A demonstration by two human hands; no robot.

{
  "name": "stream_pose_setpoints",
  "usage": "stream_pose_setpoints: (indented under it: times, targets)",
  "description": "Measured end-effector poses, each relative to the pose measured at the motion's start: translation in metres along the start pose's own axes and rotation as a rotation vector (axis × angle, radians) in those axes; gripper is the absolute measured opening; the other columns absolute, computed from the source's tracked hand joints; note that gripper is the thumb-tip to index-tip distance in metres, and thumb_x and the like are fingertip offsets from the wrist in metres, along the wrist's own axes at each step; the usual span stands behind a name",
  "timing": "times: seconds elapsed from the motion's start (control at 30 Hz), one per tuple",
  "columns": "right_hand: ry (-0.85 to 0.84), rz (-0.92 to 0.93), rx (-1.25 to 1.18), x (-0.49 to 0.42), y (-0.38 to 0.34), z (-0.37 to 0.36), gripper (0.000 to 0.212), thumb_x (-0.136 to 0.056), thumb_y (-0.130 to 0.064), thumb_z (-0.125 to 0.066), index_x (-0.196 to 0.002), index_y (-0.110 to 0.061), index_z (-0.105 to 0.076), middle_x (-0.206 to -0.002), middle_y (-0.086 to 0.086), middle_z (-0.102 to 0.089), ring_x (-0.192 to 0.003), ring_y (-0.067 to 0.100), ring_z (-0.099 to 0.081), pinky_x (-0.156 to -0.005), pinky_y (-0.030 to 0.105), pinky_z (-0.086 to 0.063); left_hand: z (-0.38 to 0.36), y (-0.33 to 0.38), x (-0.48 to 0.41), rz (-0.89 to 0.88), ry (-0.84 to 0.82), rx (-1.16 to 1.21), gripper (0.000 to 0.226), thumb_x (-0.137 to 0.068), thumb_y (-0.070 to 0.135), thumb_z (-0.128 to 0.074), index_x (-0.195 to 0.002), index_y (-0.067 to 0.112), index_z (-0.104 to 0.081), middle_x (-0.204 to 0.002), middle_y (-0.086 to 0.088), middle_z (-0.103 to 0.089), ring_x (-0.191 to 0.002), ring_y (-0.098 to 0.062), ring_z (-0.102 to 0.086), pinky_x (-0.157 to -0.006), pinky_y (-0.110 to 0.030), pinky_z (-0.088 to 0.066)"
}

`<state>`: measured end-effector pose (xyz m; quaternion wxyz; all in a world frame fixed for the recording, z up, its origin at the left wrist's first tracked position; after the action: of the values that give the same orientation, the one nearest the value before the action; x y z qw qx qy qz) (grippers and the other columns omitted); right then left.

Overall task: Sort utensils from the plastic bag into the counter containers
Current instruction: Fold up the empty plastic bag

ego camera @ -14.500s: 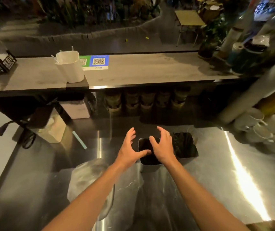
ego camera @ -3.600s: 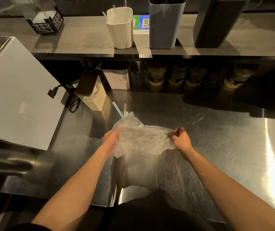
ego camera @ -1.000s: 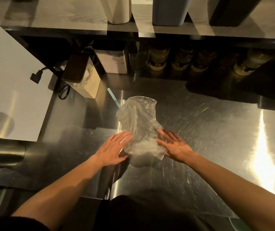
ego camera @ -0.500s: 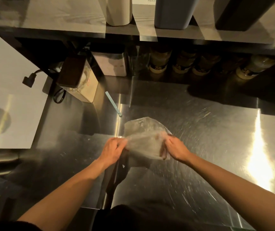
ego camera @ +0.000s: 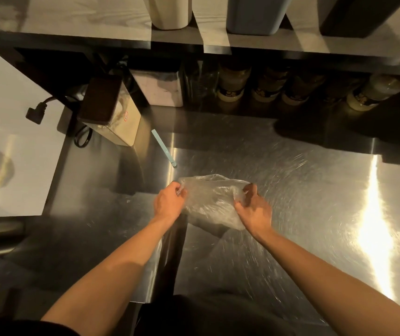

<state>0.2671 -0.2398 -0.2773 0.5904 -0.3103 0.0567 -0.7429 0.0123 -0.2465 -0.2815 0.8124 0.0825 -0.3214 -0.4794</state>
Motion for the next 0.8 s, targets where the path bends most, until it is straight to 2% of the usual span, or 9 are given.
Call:
stream_pose_setpoints:
  times: [0.1, 0.17, 0.3, 0.43, 0.5, 0.57, 0.63, 0.73, 0.8]
  targets:
    - [0.157, 0.333, 0.3, 0.003, 0.001, 0.0, 0.049, -0.092, -0.041, -0.059, -0.133, -0.018, -0.046, -0.138, 0.015, -0.046, -0.123, 0.032, -0.048, -0.105, 0.047, -0.046, 0.001, 0.001, 0.005, -0.05, 0.021, 0.0, 0.021, -0.099, 0.036, -0.059, -0.107, 0.018, -0.063, -0.094, -0.003, -0.072, -0.092, -0.027, -0.068, -0.072, -0.032, -0.042]
    - [0.027, 0.542, 0.435, 0.001, 0.004, -0.007, 0.054, -0.091, -0.029, -0.061, -0.14, -0.023, -0.04, -0.153, 0.018, -0.035, -0.136, 0.036, -0.039, -0.112, 0.052, -0.038, 0.004, 0.006, 0.009, -0.115, 0.028, -0.023, 0.03, -0.099, 0.041, -0.059, -0.118, 0.018, -0.061, -0.111, -0.002, -0.072, -0.102, -0.025, -0.068, -0.081, -0.035, -0.049]
    - [-0.235, 0.365, 0.589, -0.003, 0.008, -0.013, 0.052, -0.106, -0.043, -0.022, -0.154, -0.025, -0.032, -0.163, 0.007, -0.018, -0.147, 0.027, -0.021, -0.121, 0.041, -0.017, 0.006, 0.015, 0.018, -0.284, 0.057, -0.096, 0.05, -0.096, 0.05, -0.056, -0.136, 0.02, -0.054, -0.128, -0.003, -0.058, -0.106, -0.025, -0.062, -0.095, -0.039, -0.047]
    - [-0.149, 0.16, 0.419, 0.002, 0.002, -0.012, 0.056, -0.102, -0.044, -0.023, -0.151, -0.019, -0.037, -0.145, 0.012, -0.04, -0.131, 0.029, -0.04, -0.11, 0.039, -0.034, 0.003, 0.013, 0.036, -0.625, 0.316, -0.175, 0.055, -0.096, 0.033, -0.056, -0.147, 0.019, -0.041, -0.15, -0.012, -0.036, -0.135, -0.03, -0.042, -0.114, -0.045, -0.036]
    - [-0.15, 0.076, 0.231, 0.007, 0.004, -0.017, 0.051, -0.103, -0.035, -0.035, -0.15, -0.015, -0.037, -0.14, 0.012, -0.048, -0.129, 0.03, -0.044, -0.106, 0.04, -0.039, -0.007, 0.013, 0.044, -0.798, 0.21, -0.267, 0.071, -0.089, 0.019, -0.062, -0.153, 0.02, -0.031, -0.158, -0.013, -0.024, -0.143, -0.03, -0.031, -0.118, -0.048, -0.03]
    - [-0.152, 0.079, 0.113, 0.013, 0.004, -0.019, 0.048, -0.103, -0.028, -0.039, -0.148, -0.013, -0.041, -0.139, 0.012, -0.052, -0.128, 0.03, -0.048, -0.103, 0.04, -0.041, -0.024, 0.011, 0.048, -0.83, -0.088, -0.413, 0.091, -0.082, 0.011, -0.065, -0.159, 0.024, -0.018, -0.165, -0.007, -0.012, -0.148, -0.027, -0.023, -0.121, -0.048, -0.027]
    - [-0.194, 0.192, 0.149, 0.022, 0.005, -0.02, 0.046, -0.104, -0.031, -0.042, -0.147, -0.014, -0.043, -0.14, 0.012, -0.054, -0.127, 0.03, -0.051, -0.101, 0.037, -0.042, -0.037, 0.005, 0.045, -0.807, -0.224, -0.539, 0.093, -0.083, 0.017, -0.063, -0.161, 0.024, -0.013, -0.168, -0.004, -0.008, -0.153, -0.024, -0.014, -0.123, -0.046, -0.022]
    - [-0.19, 0.295, 0.243, 0.031, 0.017, -0.01, 0.058, -0.1, -0.053, -0.045, -0.148, -0.021, -0.039, -0.144, 0.009, -0.047, -0.129, 0.028, -0.048, -0.103, 0.039, -0.044, -0.038, 0.004, 0.039, -0.791, -0.205, -0.571, 0.079, -0.083, 0.026, -0.066, -0.156, 0.02, -0.034, -0.164, -0.006, -0.026, -0.152, -0.025, -0.021, -0.12, -0.046, -0.029]
    - [-0.045, 0.476, 0.25, 0.033, 0.022, 0.002, 0.074, -0.091, -0.067, -0.05, -0.15, -0.024, -0.035, -0.151, 0.014, -0.035, -0.133, 0.032, -0.04, -0.109, 0.045, -0.04, -0.037, 0.006, 0.035, -0.828, -0.171, -0.6, 0.063, -0.083, 0.023, -0.068, -0.144, 0.019, -0.052, -0.158, -0.006, -0.04, -0.148, -0.025, -0.032, -0.116, -0.044, -0.034]
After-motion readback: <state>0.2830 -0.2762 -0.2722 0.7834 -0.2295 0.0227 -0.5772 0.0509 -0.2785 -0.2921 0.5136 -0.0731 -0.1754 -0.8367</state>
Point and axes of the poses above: each hand's wrist, its own x-axis away from the middle knuckle, its own z-axis out of the back of the hand, y = z × x, the point moved 3 cm from there along -x, towards the middle knuckle
